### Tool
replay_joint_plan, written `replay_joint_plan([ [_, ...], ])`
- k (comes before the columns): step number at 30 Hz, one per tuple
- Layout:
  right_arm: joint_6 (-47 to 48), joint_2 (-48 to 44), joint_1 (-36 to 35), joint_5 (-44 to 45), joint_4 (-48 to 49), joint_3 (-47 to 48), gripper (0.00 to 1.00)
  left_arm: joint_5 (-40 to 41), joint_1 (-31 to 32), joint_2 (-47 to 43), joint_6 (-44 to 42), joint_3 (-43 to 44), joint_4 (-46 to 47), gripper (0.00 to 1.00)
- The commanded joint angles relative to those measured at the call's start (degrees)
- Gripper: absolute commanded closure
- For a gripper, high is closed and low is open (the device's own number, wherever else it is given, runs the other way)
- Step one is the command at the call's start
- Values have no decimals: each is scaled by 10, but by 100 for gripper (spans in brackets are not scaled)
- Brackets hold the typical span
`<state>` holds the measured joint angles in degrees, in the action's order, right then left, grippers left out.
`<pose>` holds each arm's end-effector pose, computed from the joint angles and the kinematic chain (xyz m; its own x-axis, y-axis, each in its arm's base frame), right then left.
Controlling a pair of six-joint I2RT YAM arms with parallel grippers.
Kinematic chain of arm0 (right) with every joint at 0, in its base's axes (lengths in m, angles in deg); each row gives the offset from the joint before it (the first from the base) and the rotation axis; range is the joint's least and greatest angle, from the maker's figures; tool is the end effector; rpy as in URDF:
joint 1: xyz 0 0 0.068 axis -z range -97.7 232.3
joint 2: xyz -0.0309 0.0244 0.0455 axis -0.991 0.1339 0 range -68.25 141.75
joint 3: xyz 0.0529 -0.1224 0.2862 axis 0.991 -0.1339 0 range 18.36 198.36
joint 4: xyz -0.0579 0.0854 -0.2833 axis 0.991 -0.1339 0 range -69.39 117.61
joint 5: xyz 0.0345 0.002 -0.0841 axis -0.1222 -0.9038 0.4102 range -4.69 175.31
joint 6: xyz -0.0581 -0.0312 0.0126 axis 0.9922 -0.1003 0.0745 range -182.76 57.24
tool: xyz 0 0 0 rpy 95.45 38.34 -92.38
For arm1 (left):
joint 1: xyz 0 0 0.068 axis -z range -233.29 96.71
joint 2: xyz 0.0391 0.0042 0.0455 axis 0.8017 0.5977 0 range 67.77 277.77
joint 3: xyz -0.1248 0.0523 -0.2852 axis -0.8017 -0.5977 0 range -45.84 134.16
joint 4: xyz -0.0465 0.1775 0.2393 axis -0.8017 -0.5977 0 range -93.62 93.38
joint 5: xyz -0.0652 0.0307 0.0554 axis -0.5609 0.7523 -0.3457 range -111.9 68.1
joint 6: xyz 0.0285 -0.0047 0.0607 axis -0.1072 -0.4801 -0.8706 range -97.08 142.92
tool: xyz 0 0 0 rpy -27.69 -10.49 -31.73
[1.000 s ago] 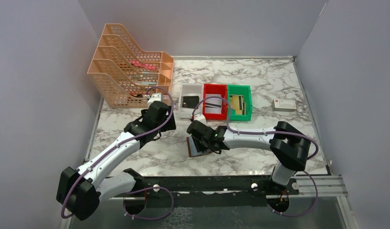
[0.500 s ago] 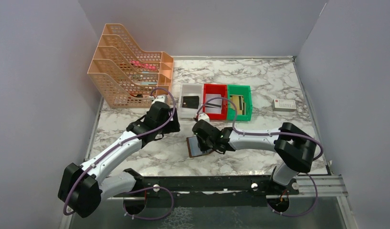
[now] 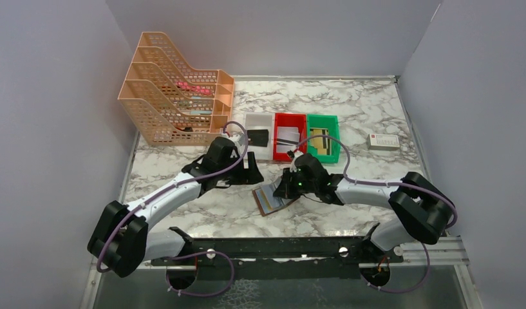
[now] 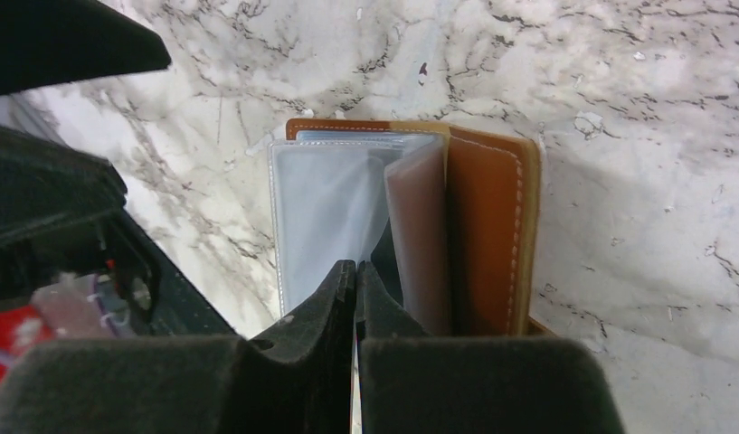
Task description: Take the credit cards out of the card holder
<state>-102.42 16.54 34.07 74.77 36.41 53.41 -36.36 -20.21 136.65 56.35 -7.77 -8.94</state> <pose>0.2053 0.2446 0.1569 -0.8629 -0.0241 -0.5049 -0.3567 0.7366 0.5746 0.2260 -0.1632 0.2191 -0.8534 -0.0806 -0.5149 0.2531 0.7996 -0.5446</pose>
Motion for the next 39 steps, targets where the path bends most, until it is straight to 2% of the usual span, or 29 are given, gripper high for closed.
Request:
replay_joint_plan([
  [1, -42, -17, 27, -81, 86, -28, 93, -81, 11, 20, 6, 3, 56, 22],
  [8, -63, -14, 52, -95, 110, -52, 94, -91, 45, 56, 30, -7, 87, 23],
  [14, -78, -10, 62, -110, 136, -66, 94, -78, 80, 91, 83, -20, 155, 27],
  [21, -84, -12, 68, -112, 144, -78, 93, -73, 90, 129, 148, -41, 257, 43],
  [23, -83, -22, 69, -106, 139, -81, 89, -78, 91, 139, 158, -42, 277, 45],
  [29, -63, -78, 69, -44, 59, -78, 68, -86, 92, 158, 160, -31, 296, 46],
  [32, -56, -112, 69, 4, 0, -71, 65, -91, 96, 171, 160, -18, 301, 47],
  [36, -60, -157, 69, 111, -117, -50, 65, -92, 105, 192, 159, -1, 306, 47],
  [39, -69, -212, 69, 181, -165, -57, 64, -98, 113, 213, 157, 16, 312, 46],
])
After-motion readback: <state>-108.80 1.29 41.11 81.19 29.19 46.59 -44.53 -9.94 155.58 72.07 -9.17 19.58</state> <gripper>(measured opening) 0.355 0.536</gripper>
